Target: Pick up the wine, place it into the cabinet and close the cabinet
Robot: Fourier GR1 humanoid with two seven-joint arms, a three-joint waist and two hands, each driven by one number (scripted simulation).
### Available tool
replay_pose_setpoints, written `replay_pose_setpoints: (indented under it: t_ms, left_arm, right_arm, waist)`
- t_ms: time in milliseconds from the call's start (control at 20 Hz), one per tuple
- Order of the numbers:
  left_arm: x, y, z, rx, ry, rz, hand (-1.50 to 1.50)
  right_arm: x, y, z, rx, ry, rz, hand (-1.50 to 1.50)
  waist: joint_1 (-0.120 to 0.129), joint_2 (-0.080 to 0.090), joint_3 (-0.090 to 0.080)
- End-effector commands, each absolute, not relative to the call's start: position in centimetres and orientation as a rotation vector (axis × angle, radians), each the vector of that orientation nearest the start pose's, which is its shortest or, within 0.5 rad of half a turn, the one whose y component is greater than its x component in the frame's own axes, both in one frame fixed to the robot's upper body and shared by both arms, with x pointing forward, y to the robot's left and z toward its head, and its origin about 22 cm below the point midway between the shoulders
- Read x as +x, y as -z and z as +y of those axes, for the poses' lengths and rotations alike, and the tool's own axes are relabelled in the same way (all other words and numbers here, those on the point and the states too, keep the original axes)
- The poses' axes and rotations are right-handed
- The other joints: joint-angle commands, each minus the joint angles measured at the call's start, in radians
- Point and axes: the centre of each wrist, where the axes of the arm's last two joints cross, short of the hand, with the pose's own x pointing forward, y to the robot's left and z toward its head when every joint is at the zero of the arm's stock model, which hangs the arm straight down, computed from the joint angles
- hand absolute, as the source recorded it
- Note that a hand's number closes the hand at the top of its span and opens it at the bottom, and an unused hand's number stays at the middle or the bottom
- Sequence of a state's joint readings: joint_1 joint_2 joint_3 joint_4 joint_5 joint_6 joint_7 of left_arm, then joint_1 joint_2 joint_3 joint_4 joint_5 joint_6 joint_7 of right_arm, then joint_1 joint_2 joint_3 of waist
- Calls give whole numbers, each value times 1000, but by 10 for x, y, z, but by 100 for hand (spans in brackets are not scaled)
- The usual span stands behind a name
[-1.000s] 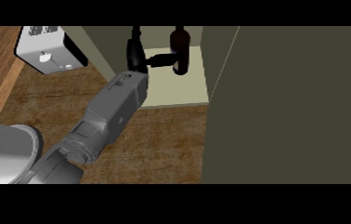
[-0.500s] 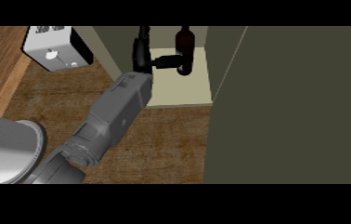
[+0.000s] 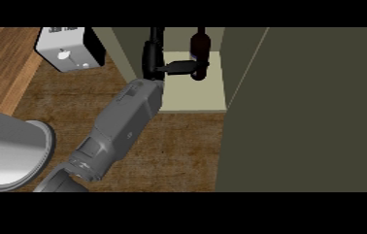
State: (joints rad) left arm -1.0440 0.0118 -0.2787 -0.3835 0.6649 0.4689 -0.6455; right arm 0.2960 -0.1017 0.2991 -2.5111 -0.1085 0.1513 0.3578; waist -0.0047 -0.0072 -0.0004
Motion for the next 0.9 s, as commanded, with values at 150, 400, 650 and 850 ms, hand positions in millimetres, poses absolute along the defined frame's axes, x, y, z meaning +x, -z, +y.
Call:
replay_pose_setpoints:
  t_ms: [150, 400, 650, 850]
  left_arm:
    - [398, -36, 80, -57, -104, -1880, -150]
    - [369, -26, 82, -103, -123, -1868, -150]
    - [328, -16, 77, -177, -139, -1859, -150]
    - [298, -21, 89, -209, -162, -1865, -150]
  right_arm:
    - [85, -198, -216, 314, -282, -1917, -150]
    - [83, -195, -213, 338, -266, -1914, -150]
    - [88, -194, -210, 340, -294, -1920, -150]
    - [87, -197, -212, 341, -291, -1920, -150]
  waist:
    - [31, -10, 0]
    - [25, -10, 0]
    - [23, -6, 0]
    - [24, -5, 0]
